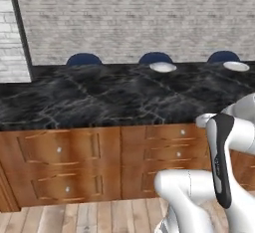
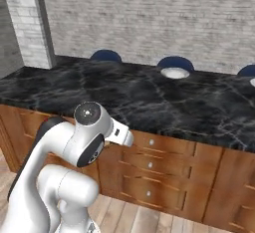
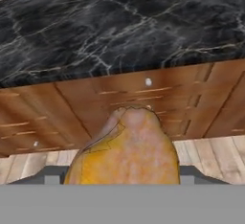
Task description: Take the chicken drumsticks from the pan and place one on each plate on the dining counter.
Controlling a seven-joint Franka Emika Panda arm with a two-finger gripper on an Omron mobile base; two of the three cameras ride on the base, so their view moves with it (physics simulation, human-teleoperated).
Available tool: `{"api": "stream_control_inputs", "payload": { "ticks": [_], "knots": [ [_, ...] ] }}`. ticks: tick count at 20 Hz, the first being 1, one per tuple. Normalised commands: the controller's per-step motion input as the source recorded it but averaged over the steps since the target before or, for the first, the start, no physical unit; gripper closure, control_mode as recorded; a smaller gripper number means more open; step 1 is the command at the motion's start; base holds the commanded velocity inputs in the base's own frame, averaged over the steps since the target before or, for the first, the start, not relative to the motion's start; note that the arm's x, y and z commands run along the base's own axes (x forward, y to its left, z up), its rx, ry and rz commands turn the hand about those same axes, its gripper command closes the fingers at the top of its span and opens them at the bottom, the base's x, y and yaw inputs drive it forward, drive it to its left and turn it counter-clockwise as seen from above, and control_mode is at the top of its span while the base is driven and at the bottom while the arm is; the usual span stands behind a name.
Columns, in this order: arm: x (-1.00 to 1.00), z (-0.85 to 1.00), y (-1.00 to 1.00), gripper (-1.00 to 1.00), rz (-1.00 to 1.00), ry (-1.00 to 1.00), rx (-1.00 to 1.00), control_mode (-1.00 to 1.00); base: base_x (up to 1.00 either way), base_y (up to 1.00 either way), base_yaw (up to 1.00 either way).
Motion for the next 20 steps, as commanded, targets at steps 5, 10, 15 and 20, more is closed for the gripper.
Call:
{"api": "stream_control_inputs", "payload": {
  "ticks": [5, 10, 15, 20],
  "knots": [
    [0.0, 0.0, 0.0, 1.0, 0.0, 0.0, 0.0, 1.0, 0.01, 1.0, -0.04],
    [0.0, 0.0, 0.0, 1.0, 0.0, 0.0, 0.0, 1.0, 0.0, 1.0, -0.02],
    [0.0, 0.0, 0.0, 1.0, 0.0, 0.0, 0.0, 1.0, 0.07, 1.0, -0.03],
    [0.0, 0.0, 0.0, 1.0, 0.0, 0.0, 0.0, 1.0, 0.14, 1.0, -0.03]
  ]
}}
